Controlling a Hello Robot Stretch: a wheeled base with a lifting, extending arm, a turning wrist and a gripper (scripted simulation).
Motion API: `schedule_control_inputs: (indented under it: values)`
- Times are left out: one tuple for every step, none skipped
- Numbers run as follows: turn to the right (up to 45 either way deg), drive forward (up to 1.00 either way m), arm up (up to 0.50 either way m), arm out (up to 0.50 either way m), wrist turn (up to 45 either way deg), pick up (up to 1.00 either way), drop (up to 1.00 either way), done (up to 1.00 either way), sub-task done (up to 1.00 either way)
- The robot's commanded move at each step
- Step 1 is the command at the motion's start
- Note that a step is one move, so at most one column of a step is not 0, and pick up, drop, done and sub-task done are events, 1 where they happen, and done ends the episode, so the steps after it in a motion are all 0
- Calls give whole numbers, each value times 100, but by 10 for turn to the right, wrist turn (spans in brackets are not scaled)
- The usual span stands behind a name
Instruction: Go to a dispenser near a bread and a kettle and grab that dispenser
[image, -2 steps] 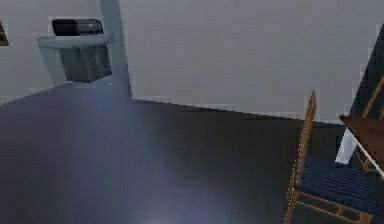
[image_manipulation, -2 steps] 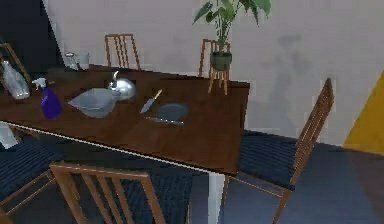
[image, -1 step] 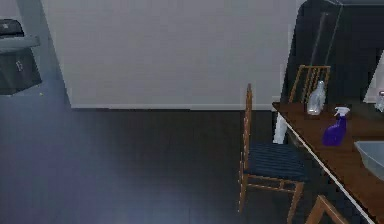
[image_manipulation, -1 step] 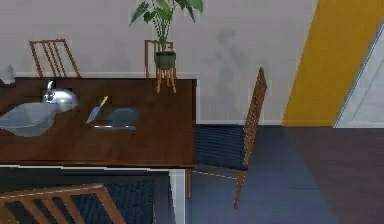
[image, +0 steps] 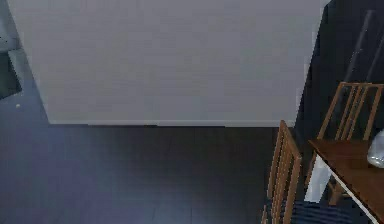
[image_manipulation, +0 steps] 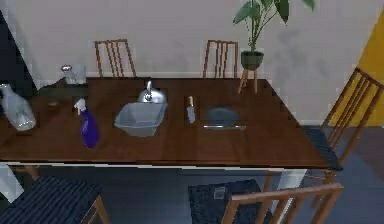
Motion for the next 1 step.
schedule_control_inputs:
  values:
    - [450, 0, 0, 0, 0, 0, 0, 0, 0]
